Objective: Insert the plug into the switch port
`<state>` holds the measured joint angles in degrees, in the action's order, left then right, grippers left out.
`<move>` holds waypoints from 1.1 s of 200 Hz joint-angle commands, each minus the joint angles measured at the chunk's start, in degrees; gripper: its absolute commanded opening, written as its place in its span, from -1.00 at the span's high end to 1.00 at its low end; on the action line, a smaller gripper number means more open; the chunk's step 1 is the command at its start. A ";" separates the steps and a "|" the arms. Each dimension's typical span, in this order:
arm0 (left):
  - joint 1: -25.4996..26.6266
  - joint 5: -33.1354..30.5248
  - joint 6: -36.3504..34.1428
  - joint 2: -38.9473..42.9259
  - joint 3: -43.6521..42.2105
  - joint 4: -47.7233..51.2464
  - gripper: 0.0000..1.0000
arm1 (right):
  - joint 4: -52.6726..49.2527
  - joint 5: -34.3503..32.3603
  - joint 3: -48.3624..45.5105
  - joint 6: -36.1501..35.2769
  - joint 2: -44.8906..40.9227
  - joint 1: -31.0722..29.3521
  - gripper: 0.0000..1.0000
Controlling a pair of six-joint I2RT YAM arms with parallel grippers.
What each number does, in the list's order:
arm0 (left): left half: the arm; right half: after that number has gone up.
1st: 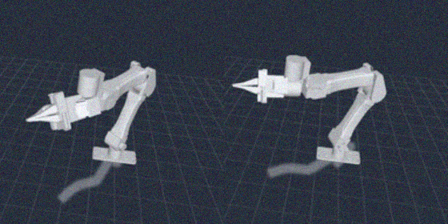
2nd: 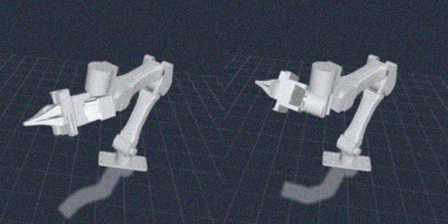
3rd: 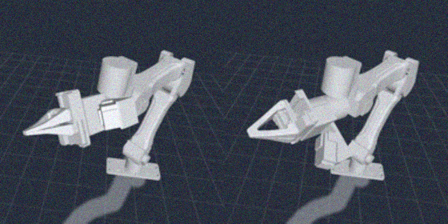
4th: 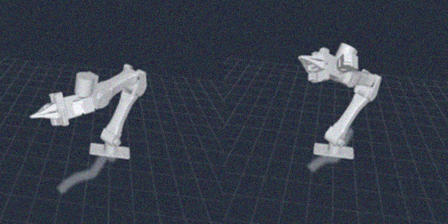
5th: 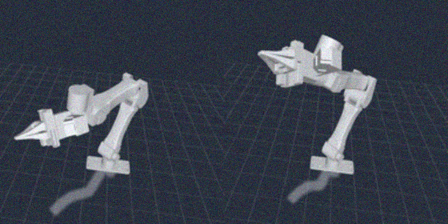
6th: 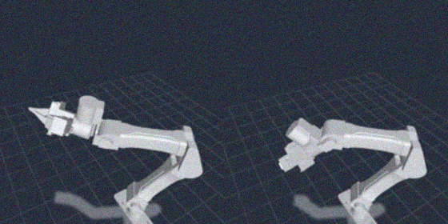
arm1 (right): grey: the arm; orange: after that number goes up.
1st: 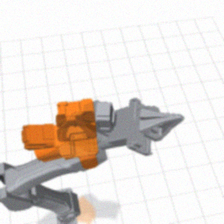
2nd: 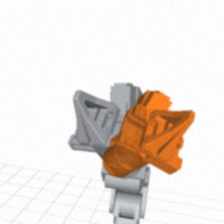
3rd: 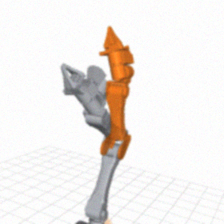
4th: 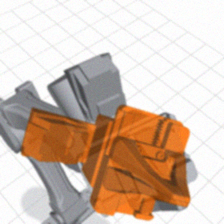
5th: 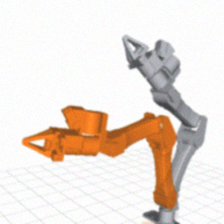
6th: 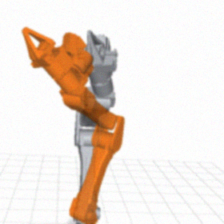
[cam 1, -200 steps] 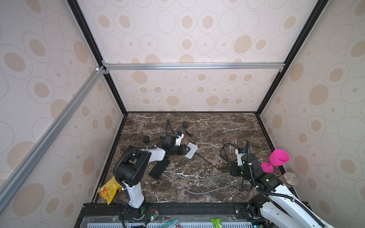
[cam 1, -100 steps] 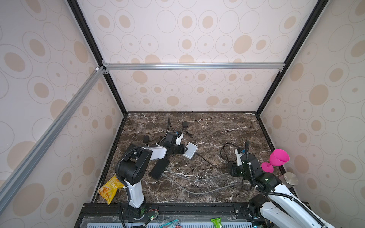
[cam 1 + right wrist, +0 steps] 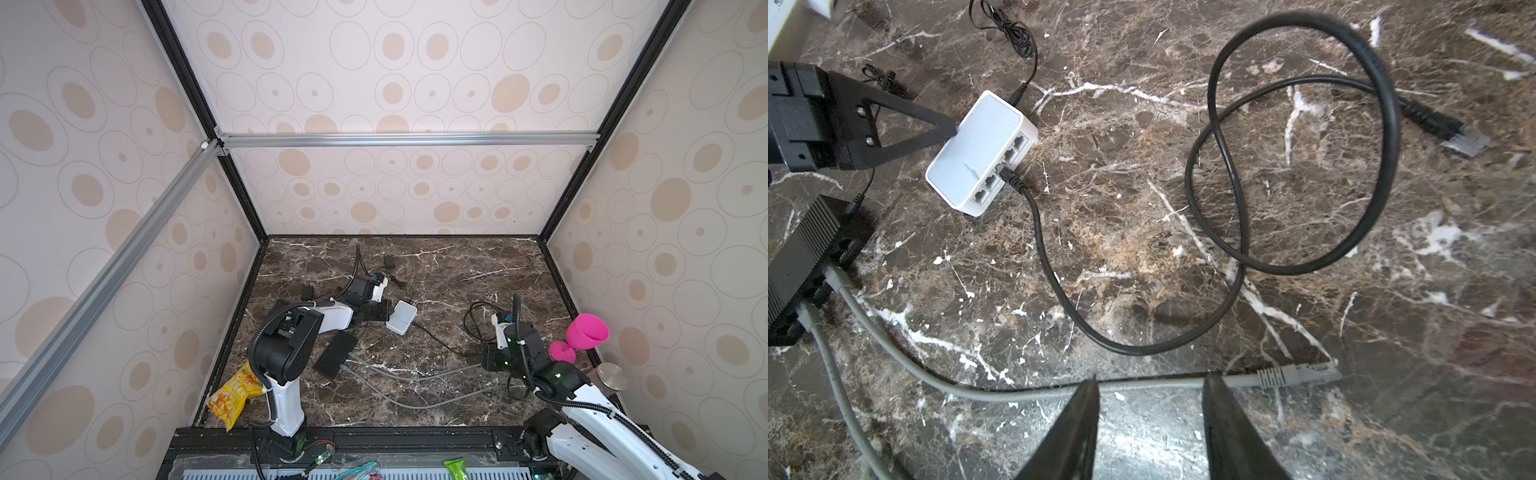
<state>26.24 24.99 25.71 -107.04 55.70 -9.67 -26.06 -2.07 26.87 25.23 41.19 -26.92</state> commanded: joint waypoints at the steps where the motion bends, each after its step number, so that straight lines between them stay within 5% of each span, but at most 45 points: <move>1: 0.22 -0.83 -0.79 -1.39 1.83 3.42 1.00 | 0.68 0.38 1.21 -0.36 0.50 0.19 0.13; 108: -0.56 -5.04 -2.41 10.39 7.06 8.66 1.00 | 0.92 0.65 1.34 -0.72 0.98 0.24 0.13; 193: -2.48 -11.04 8.62 41.67 -21.01 3.49 1.00 | 1.38 0.52 0.01 -0.35 -1.77 0.20 0.12; 206: -2.42 -11.39 11.28 47.72 -24.96 6.17 0.78 | 2.35 0.76 -0.40 0.02 -1.76 0.20 0.13; 220: -2.42 -13.00 12.96 54.05 -27.26 11.68 0.20 | 3.92 1.49 -0.62 0.50 -0.98 0.19 0.13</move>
<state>23.99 15.35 32.84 -61.14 31.03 -4.36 -24.51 -1.23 26.87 25.04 39.94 -26.92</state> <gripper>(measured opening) 0.191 0.437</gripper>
